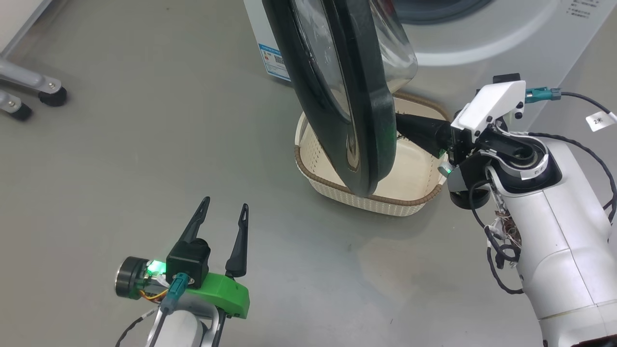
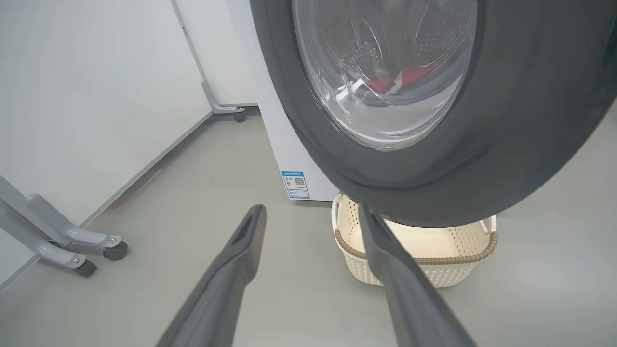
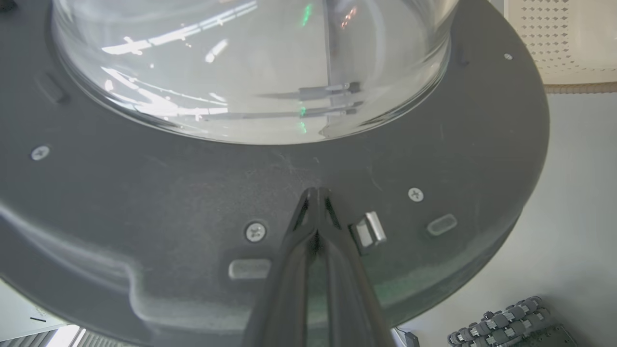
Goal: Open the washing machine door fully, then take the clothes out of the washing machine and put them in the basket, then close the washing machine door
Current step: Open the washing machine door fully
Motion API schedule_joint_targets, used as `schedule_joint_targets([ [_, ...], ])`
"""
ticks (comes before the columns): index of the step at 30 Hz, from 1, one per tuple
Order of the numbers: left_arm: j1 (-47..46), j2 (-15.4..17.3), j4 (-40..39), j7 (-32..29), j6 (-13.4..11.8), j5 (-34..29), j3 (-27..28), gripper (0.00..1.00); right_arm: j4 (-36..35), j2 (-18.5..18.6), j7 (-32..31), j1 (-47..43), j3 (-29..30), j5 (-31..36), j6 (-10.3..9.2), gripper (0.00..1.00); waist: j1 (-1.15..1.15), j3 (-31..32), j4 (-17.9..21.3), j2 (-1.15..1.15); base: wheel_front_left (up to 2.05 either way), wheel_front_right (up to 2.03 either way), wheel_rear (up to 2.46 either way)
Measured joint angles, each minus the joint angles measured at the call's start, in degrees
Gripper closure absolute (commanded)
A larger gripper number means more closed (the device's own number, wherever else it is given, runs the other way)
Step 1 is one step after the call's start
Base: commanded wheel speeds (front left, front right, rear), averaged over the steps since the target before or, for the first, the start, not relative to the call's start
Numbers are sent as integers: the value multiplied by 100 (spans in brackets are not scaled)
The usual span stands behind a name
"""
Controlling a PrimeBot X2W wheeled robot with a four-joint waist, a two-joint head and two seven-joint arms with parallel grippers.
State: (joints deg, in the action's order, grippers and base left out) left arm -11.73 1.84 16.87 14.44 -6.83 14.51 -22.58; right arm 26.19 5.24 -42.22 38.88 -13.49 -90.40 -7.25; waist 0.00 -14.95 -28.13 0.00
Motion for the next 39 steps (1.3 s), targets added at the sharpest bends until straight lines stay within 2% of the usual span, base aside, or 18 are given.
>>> schedule_joint_targets([
  [22, 37, 1, -2, 0, 0, -8, 5, 0, -587, -80, -152, -379, -817, -179, 0, 100, 0, 45, -79, 0, 0, 0, 0],
  [39, 64, 1, -20, 0, 0, -8, -4, 0, -888, -80, 170, -453, -1394, -728, -7, 100, 0, 26, -144, 0, 0, 0, 0],
])
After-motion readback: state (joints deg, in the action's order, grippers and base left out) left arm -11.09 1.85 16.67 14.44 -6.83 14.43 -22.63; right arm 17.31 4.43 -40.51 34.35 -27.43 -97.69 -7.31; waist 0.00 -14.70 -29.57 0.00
